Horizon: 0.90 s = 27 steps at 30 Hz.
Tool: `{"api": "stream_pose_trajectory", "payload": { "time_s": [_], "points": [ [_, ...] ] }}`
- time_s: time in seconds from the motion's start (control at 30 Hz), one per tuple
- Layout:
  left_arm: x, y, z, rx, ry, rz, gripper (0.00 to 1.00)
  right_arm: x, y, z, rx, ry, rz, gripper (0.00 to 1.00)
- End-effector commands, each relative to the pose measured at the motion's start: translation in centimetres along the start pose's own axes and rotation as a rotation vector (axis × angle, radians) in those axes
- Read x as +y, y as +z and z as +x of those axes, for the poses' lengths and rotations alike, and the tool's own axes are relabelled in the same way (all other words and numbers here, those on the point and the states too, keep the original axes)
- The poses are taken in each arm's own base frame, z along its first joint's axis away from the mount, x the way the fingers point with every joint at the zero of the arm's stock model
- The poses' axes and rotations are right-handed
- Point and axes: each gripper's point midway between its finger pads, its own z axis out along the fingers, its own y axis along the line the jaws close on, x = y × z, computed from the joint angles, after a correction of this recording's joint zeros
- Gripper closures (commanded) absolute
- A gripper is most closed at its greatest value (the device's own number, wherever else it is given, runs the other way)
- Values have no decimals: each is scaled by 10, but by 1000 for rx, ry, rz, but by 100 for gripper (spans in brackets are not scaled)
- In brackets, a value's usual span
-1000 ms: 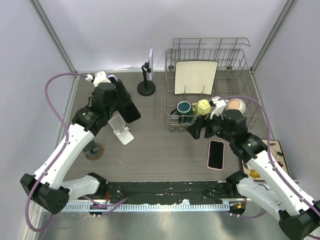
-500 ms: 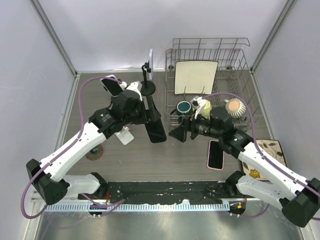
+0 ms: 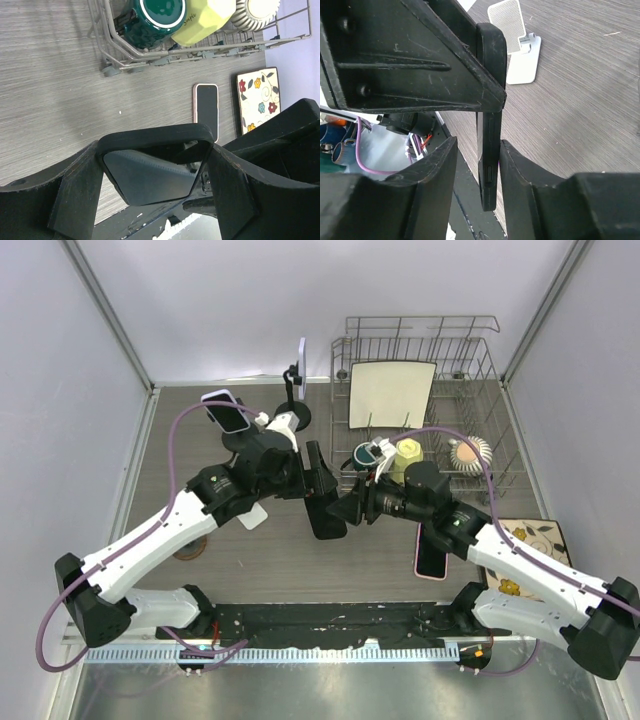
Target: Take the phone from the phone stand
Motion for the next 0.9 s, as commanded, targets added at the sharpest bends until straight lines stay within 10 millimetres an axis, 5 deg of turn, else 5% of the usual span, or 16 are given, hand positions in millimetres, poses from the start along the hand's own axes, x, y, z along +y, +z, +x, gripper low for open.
{"api": "stream_pose_trajectory", "payload": {
  "time_s": [0.0, 0.2, 0.33, 0.4, 0.53, 0.7, 0.87],
  "points": [
    [-35, -15, -24, -89, -37, 142, 100, 12, 4, -14, -53, -10, -32, 60],
    [-34, -18, -27, -113, -22, 149, 96, 2, -4, -11, -65, 20, 38, 99],
    [-25, -27, -32, -160, -8, 128, 78, -10, -15, 0, -50, 59, 109, 99],
    [-18, -31, -35, -188, -3, 106, 53, -16, -22, 7, -43, 84, 144, 99],
    [1, -50, -46, -271, 12, 42, 23, -30, -33, 26, -1, 138, 224, 99],
    [26, -75, -59, -378, 10, -45, 4, -62, -55, 65, 97, 224, 408, 99],
    [52, -98, -66, -459, -6, -129, 0, -73, -74, 83, 108, 261, 474, 99]
  ]
}}
